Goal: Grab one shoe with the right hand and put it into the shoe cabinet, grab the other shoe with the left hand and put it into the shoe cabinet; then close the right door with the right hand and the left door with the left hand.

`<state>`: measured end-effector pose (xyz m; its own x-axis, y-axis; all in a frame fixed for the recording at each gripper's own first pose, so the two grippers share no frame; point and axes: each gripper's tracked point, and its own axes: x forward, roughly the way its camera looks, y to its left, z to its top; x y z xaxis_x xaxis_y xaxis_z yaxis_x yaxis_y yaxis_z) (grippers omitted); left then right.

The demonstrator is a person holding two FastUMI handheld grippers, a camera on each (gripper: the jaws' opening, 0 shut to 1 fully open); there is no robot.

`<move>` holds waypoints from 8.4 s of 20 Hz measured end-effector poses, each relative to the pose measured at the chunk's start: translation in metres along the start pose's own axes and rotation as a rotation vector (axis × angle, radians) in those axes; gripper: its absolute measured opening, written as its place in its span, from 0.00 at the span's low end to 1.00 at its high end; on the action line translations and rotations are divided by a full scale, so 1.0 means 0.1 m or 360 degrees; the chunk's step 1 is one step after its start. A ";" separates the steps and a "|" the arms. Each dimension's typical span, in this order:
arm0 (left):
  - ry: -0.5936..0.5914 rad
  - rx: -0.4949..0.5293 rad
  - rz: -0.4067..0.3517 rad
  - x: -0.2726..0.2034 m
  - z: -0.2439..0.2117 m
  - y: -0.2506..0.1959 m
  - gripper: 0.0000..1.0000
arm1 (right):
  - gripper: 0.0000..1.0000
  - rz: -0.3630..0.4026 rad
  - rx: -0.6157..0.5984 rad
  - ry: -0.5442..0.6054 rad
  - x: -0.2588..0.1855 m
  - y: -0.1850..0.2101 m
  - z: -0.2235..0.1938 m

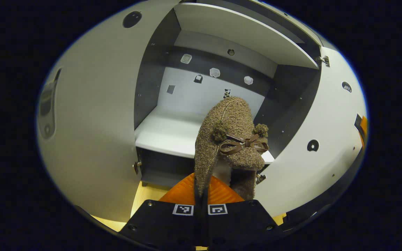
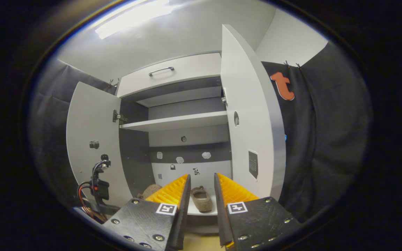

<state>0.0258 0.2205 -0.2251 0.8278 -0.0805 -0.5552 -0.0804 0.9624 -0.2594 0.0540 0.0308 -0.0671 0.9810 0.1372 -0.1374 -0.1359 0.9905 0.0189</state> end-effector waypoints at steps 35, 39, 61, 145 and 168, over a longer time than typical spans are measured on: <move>-0.0121 0.0346 0.0405 0.96 1.11 0.46 0.89 | 0.38 -0.0011 -0.0070 -0.0095 -0.54 -0.02 0.21; -0.0315 0.0370 0.0397 0.51 1.38 0.31 0.89 | 0.38 -0.0010 -0.0084 -0.0111 -0.64 -0.07 0.28; -0.0785 0.0499 0.0243 -1.69 1.57 -0.54 0.89 | 0.50 -0.0356 -0.0091 -0.0239 -0.60 -1.32 0.63; -0.0969 0.0189 0.1171 -3.13 1.65 1.69 0.93 | 0.98 0.0190 0.0023 -0.0018 0.16 0.19 0.03; -0.0912 0.0126 0.1099 -2.65 1.59 1.79 0.90 | 0.98 0.0135 0.0060 0.0032 0.25 0.01 -0.13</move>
<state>-0.1201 0.4556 0.0013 0.7610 0.6434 -0.0828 -0.6414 0.7654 0.0529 0.0765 0.0350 -0.0837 0.9631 0.2210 -0.1536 -0.2127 0.9747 0.0687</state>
